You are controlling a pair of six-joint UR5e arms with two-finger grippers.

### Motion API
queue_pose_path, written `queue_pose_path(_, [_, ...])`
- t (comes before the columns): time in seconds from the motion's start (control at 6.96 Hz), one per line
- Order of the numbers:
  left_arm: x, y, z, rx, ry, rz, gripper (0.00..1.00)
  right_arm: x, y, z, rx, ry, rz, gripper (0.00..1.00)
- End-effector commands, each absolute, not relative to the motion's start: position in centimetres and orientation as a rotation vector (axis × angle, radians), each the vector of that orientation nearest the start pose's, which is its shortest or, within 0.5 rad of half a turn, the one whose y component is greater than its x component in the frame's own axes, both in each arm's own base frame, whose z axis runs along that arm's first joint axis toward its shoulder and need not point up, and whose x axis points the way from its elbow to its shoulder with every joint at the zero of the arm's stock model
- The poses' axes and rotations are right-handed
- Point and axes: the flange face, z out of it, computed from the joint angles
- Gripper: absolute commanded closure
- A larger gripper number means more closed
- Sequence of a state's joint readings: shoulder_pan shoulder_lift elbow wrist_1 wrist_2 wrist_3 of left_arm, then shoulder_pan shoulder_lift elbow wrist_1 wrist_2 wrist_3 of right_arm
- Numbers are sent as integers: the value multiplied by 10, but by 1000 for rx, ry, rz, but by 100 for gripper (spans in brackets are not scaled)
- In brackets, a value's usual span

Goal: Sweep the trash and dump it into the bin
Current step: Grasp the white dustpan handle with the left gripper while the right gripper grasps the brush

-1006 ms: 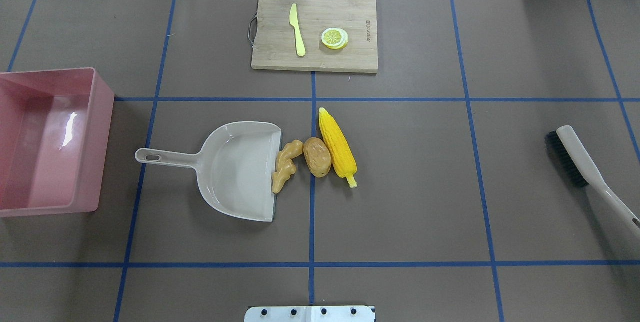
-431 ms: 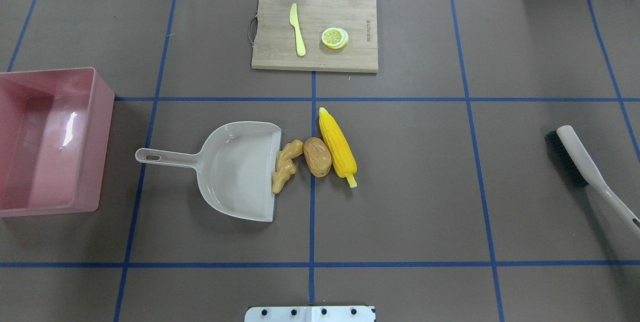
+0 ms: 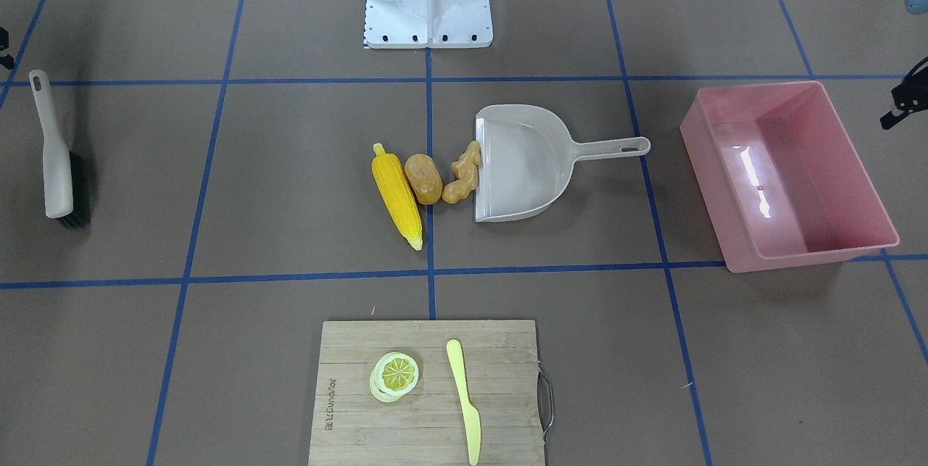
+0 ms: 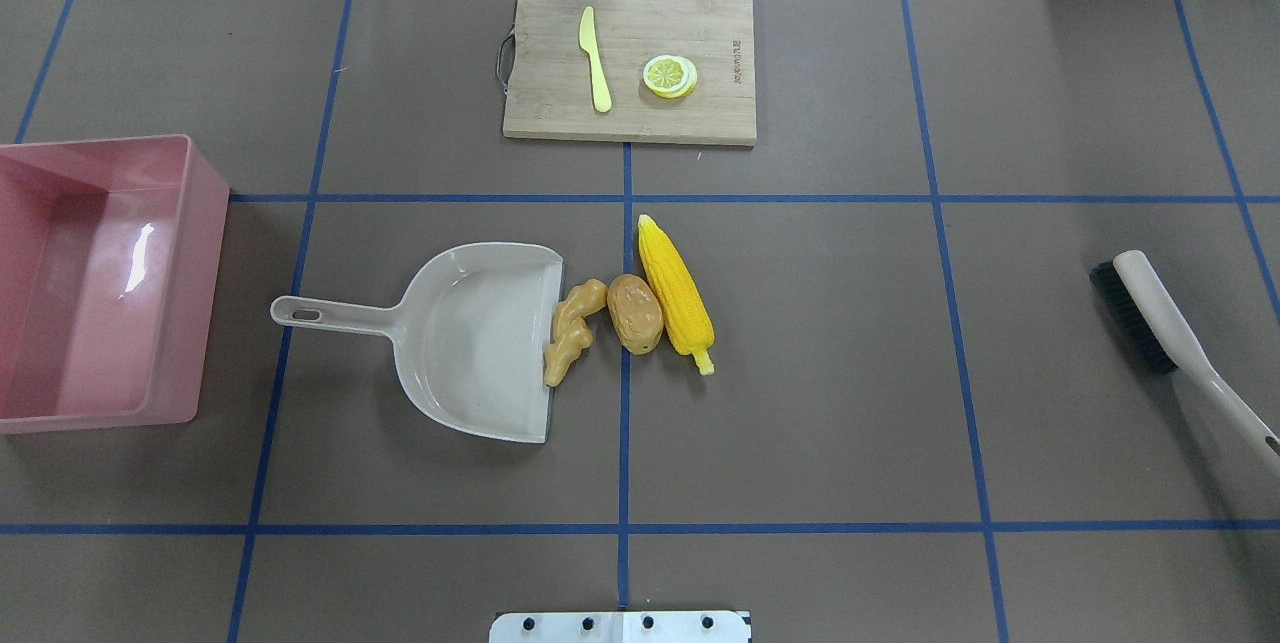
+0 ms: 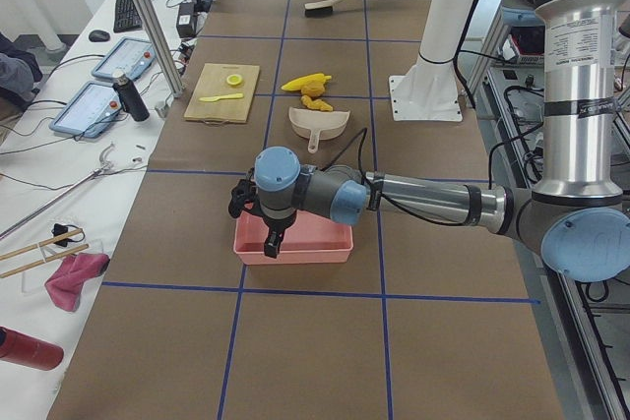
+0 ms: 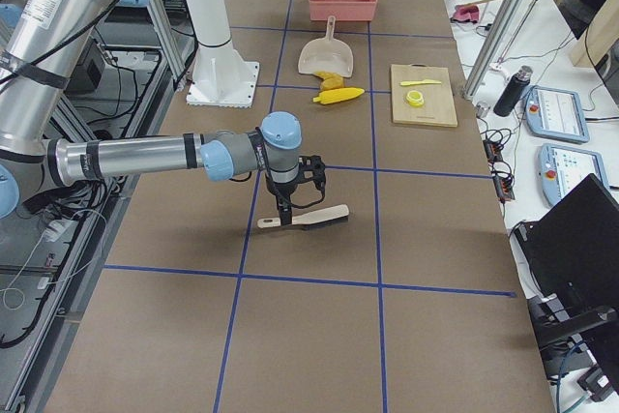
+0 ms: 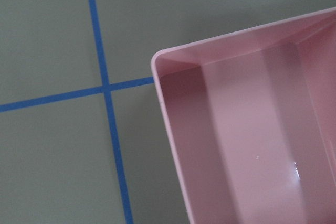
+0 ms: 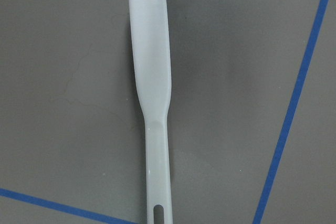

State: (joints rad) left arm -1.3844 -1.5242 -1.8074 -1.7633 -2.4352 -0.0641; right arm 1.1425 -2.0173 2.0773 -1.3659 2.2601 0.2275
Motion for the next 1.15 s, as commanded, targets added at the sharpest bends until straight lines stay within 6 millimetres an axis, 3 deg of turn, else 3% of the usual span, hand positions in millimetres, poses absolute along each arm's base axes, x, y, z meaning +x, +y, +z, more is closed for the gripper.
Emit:
queue_pose_path(0.0, [120,-505,474,351,923,497,2,-93,-331,589,5,-702,-327,0])
queue_pose_path(0.14, [168,-514,444,414,853,584,2,-100,-335,594,-4,-703,-330,0])
queue_pose_path(0.29, [204,-502,436,431,817,648,2,-111,-335,598,1,-714,-345,0])
queue_pose_path(0.57, [244,-488,415,464,851,737,2,-141,-332,599,-1,-742,-329,0])
queue_pose_path(1.01, [308,-451,395,627,865,883,2,-150,-325,635,-50,-688,-344,0])
